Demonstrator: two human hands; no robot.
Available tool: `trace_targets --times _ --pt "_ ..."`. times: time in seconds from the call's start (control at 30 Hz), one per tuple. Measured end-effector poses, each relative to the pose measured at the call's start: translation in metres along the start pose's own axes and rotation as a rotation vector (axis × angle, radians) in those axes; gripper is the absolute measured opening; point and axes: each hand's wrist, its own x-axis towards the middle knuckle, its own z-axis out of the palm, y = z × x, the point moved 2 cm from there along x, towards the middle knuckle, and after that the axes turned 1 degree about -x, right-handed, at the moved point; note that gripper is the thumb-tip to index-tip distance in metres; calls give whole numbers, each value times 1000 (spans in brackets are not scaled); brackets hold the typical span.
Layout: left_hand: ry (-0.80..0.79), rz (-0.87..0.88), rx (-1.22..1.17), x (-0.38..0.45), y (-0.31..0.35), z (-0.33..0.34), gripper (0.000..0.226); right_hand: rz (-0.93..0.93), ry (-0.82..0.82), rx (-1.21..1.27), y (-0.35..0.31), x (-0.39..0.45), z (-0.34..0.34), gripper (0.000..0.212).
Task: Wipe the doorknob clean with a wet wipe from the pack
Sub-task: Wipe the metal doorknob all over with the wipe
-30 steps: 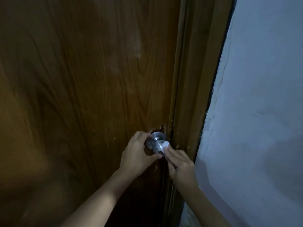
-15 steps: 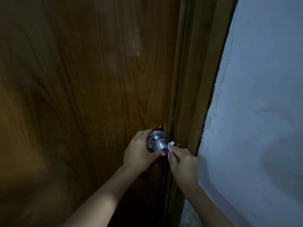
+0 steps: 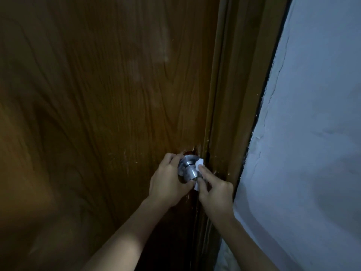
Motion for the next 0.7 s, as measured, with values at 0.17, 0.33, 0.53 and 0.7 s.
trace_targets --times 0.17,0.33,0.53,0.7 --pt "2 7 -3 -1 0 2 76 -50 -87 -52 0 5 -3 41" --pt "6 -1 -8 -1 0 2 77 -29 -95 -59 0 3 -5 37" --pt "5 1 -14 -1 -1 3 78 -9 -127 -15 6 2 1 46" --pt "11 2 -27 -2 -1 3 77 -25 17 -28 0 -9 -1 39"
